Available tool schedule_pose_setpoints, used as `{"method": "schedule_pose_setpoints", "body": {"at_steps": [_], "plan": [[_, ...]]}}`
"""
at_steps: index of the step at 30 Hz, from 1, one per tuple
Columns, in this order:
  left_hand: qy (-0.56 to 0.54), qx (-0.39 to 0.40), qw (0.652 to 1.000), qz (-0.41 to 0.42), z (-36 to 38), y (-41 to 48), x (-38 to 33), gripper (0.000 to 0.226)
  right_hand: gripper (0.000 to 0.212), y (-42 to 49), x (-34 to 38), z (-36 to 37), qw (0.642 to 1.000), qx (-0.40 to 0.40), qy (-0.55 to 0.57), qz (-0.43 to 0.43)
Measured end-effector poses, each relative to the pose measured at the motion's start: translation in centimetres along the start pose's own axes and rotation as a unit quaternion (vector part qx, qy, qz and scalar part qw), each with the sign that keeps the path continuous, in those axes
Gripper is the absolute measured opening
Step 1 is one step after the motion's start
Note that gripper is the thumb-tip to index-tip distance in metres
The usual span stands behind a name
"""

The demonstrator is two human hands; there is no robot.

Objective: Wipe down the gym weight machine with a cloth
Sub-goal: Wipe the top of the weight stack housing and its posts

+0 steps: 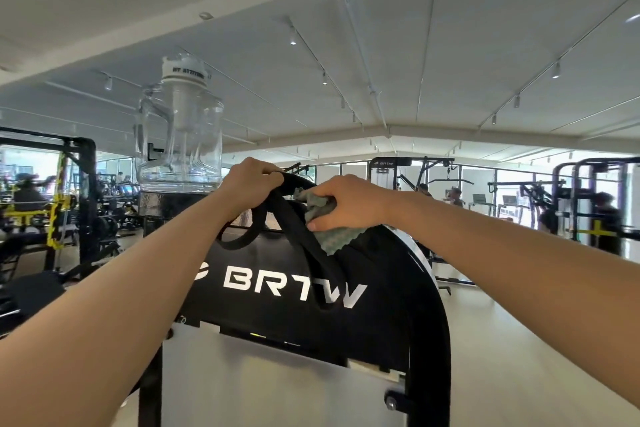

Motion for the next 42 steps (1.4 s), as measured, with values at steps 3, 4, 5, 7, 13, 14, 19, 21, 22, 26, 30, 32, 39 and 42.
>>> {"method": "schedule_pose_setpoints", "body": {"at_steps": [3, 4, 5, 7, 13, 14, 19, 21, 22, 26, 30, 32, 39, 42], "plan": [[-0.013, 0.009, 1.0, 0.005, 0.2, -0.1, 0.4, 0.028, 0.064, -1.8, -0.9, 0.5, 1.0, -0.008, 0.024, 0.002], [-0.013, 0.014, 1.0, 0.009, 0.3, -0.2, 0.6, 0.029, 0.067, -2.8, -1.6, 0.5, 0.999, -0.013, 0.039, 0.01], [-0.011, 0.017, 1.0, 0.014, 0.3, -0.2, 0.6, 0.03, 0.069, -3.9, -2.3, 0.5, 0.998, -0.018, 0.052, 0.016], [-0.001, 0.025, 0.999, 0.024, 0.5, -0.4, 0.5, 0.032, 0.063, -6.3, -3.4, 0.3, 0.997, -0.03, 0.07, 0.029], [0.03, 0.029, 0.997, 0.067, 1.8, -1.7, -0.6, 0.031, 0.027, -12.1, -6.9, 1.4, 0.983, -0.053, 0.154, 0.088], [0.032, 0.017, 0.997, 0.07, 2.0, -1.9, -0.9, 0.03, 0.03, -12.8, -7.6, 1.7, 0.978, -0.061, 0.176, 0.098], [0.017, 0.011, 0.994, 0.106, 3.5, -3.3, -4.4, 0.031, 0.025, -16.2, -8.9, 3.7, 0.937, -0.105, 0.301, 0.146], [0.036, 0.005, 0.992, 0.122, 4.2, -4.0, -6.1, 0.033, 0.024, -17.1, -8.7, 4.7, 0.938, -0.13, 0.286, 0.148], [0.048, -0.003, 0.991, 0.125, 4.5, -4.3, -6.8, 0.034, 0.021, -17.5, -8.6, 5.2, 0.936, -0.142, 0.284, 0.153], [0.084, -0.015, 0.988, 0.125, 4.5, -5.8, -7.8, 0.042, 0.026, -18.5, -7.5, 5.6, 0.923, -0.203, 0.287, 0.153], [0.091, 0.011, 0.987, 0.132, 3.5, -6.7, -7.4, 0.041, 0.031, -17.4, -8.7, 3.2, 0.891, -0.293, 0.31, 0.155], [0.033, 0.044, 0.993, 0.103, 2.5, -6.9, -7.0, 0.037, 0.031, -16.0, -7.5, 0.6, 0.883, -0.329, 0.305, 0.137], [-0.172, 0.01, 0.973, 0.155, -3.2, -7.6, -4.7, 0.061, 0.011, -6.2, 2.2, -5.6, 0.907, -0.312, 0.282, 0.025], [-0.225, 0.023, 0.955, 0.194, -5.0, -8.1, -3.9, 0.073, 0.011, -1.6, 5.9, -4.8, 0.931, -0.242, 0.273, 0.004]]}}
Point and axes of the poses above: each hand's wrist, its own y-axis towards the middle knuckle, its own z-axis out of the palm, x = y × z, the point moved 5 cm from there along y, towards the middle knuckle, and after that the axes turned 1 degree about x, right-handed, at the moved point
